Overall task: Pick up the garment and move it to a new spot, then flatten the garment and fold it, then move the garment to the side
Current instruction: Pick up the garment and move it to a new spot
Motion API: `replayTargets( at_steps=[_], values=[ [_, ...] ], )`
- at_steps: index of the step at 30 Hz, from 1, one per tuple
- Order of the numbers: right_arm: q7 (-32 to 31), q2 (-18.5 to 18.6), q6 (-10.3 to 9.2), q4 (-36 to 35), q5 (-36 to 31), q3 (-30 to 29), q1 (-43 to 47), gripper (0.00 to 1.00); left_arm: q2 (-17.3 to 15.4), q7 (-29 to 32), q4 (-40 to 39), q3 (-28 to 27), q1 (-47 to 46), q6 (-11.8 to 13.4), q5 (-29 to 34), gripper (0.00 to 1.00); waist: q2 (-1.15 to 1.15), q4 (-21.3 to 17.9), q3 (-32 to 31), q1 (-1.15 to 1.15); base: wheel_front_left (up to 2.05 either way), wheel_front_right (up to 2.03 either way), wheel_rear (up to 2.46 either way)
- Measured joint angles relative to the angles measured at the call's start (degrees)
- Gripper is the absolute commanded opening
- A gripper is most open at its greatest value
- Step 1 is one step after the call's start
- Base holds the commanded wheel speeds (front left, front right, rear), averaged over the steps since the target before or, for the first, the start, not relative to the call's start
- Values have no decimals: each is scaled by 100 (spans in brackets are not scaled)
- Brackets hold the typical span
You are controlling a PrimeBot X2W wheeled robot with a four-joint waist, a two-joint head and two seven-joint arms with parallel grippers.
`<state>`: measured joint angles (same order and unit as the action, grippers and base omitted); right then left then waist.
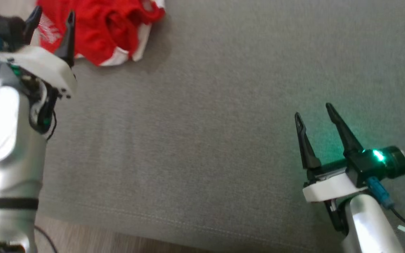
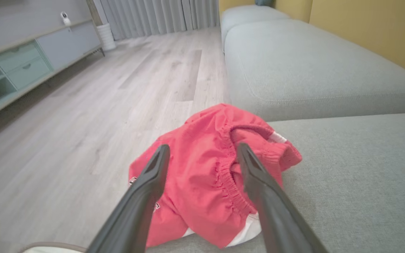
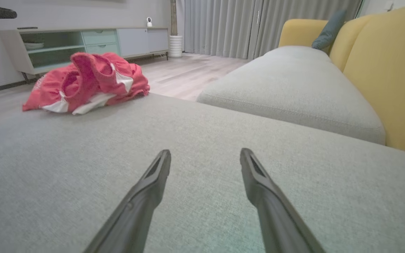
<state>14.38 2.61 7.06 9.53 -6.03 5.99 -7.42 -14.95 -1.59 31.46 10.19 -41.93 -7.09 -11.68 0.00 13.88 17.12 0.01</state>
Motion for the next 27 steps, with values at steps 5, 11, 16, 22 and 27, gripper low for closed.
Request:
replayTargets(
  at_steps=[5, 11, 16, 22, 27],
  values=[
    [0, 3, 0, -104, -225, -98, -58, 100, -41, -1, 773, 291, -496, -5, -363, 100, 0, -186, 458, 0, 0, 0, 0],
    [0, 5, 0, -248, -367, -214, -57, 100, -69, -41, 1383, 931, -822, -47, -1176, 100, 0, -339, 879, 0, 0, 0, 0],
    [0, 5, 0, -315, -415, -192, -57, 100, -91, -98, 1823, 1139, -1101, -47, -1561, 100, 0, -390, 1072, -1, 0, 0, 0],
    [3, 5, 0, -369, -415, -157, -89, 100, -111, -94, 2442, 1166, -1285, -47, -1783, 95, 0, -483, 1188, -1, 0, 0, 0],
    [10, 5, 0, -367, -405, -145, -143, 100, -172, -214, 2792, 1281, -1390, -48, -1811, 0, 0, -543, 1210, -1, 0, 0, 0]
  ],
)
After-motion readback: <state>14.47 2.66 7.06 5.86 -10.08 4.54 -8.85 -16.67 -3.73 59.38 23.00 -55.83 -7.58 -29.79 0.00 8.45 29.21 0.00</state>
